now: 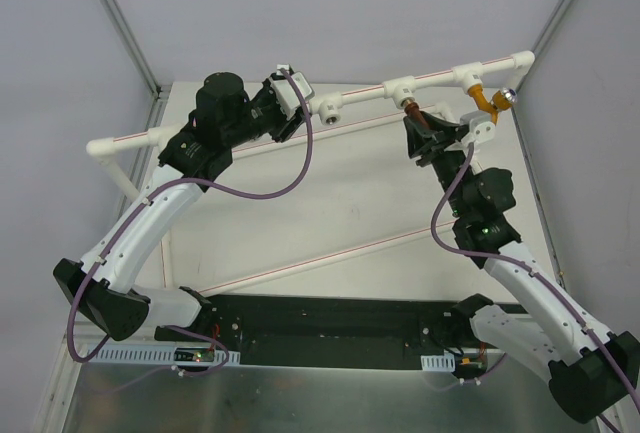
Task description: Install the water faucets
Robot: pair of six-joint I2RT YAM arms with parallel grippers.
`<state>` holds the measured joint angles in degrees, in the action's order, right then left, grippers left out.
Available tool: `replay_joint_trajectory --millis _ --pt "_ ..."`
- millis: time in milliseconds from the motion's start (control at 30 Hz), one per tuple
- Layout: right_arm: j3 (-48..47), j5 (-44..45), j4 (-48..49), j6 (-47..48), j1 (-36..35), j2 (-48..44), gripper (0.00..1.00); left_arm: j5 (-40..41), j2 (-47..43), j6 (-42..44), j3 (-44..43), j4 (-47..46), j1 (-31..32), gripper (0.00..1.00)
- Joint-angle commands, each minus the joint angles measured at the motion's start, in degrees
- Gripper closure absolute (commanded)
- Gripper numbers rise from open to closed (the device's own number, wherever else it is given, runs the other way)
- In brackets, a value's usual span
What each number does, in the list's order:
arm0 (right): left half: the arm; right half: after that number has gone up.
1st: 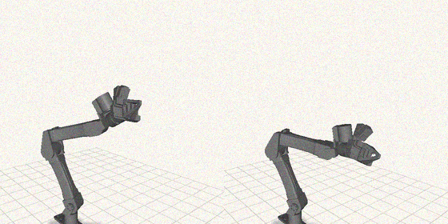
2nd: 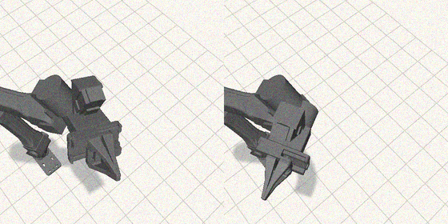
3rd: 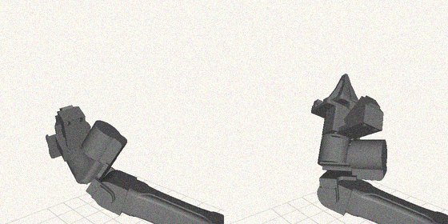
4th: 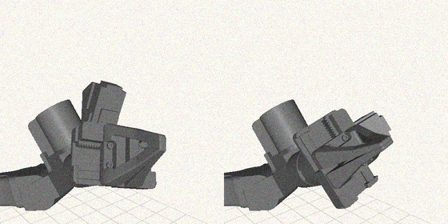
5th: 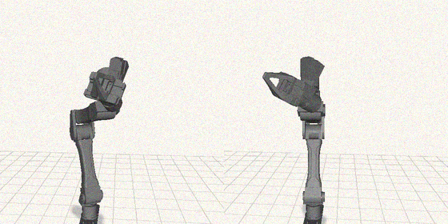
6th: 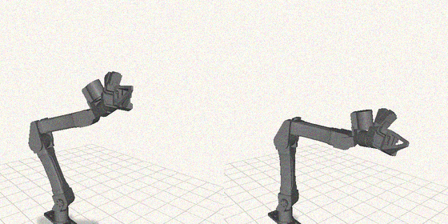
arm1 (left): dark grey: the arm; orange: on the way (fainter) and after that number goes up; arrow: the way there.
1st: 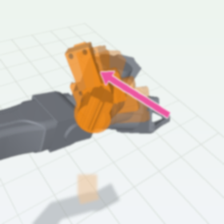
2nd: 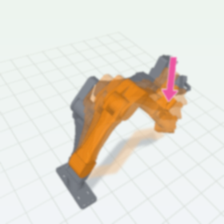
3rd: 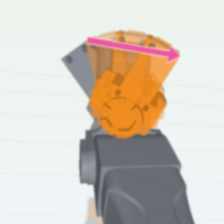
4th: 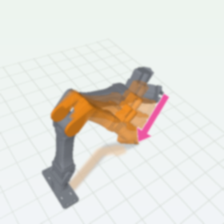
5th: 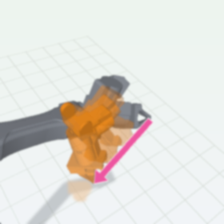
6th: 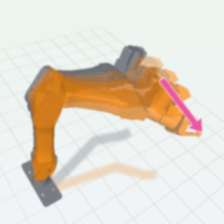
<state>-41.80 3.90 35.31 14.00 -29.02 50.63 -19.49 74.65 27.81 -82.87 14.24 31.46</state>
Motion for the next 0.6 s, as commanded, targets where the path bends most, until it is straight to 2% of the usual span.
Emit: replay_joint_trajectory --millis 0,567 --pt "-1.44 1.11 4.51 1.2 -0.16 -0.36 1.0 -7.58 3.22 -13.93 6.05 23.03 2.02 1.0" --pt "-0.12 1.46 5.3 2.44 -0.08 0.96 1.0 -7.58 3.22 -13.84 6.14 23.11 2.02 1.0"
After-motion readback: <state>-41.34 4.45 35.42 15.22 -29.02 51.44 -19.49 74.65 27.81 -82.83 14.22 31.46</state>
